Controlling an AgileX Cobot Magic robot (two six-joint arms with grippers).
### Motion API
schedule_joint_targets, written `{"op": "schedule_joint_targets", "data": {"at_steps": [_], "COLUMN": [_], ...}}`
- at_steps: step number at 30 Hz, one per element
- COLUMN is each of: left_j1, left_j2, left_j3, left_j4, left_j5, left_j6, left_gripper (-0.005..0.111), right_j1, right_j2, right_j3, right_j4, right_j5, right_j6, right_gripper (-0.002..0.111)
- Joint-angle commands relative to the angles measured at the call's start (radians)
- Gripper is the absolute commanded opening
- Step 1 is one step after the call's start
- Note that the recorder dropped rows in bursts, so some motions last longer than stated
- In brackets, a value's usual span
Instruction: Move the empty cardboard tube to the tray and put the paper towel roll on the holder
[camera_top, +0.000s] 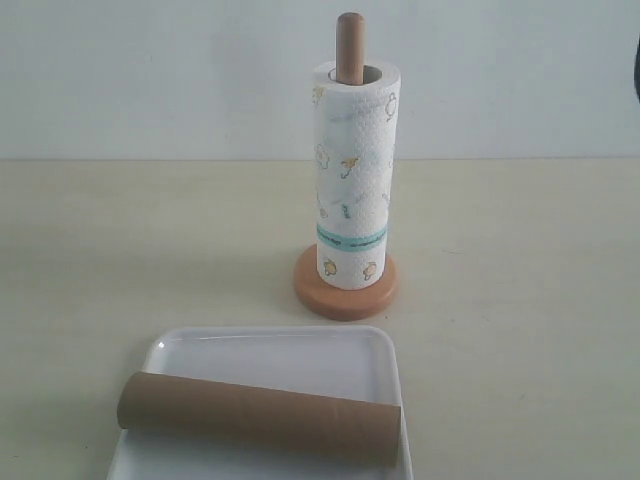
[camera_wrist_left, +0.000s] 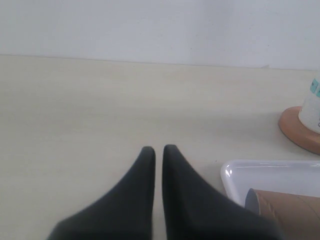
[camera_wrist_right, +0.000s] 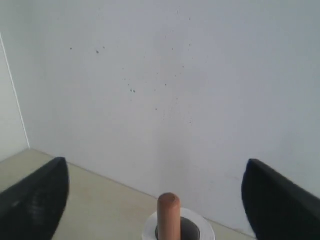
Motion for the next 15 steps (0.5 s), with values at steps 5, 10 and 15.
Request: {"op": "schedule_joint_targets", "data": {"at_steps": [5,10,15], "left_j1": [0.002,0.002,0.002], "left_j2": [-0.003,-0.003,-0.003], "left_j3": [0.004,0.004,0.004], "left_j4": [0.002,0.002,0.002], "left_j5": [-0.001,-0.001,-0.001], "left_j6": [-0.007,-0.007,-0.007], "left_gripper": [0.005,0.005,0.005], "right_j1": [0.000,0.000,0.000], "right_j2": [-0.008,-0.008,-0.008], "right_j3": [-0.003,-0.003,-0.003], "right_j4": [-0.008,-0.008,-0.008], "right_j5": [0.163,0.237,0.240], "right_j6": [-0.066,-0.065,-0.060], "right_gripper": [0.000,0.003,0.003]}}
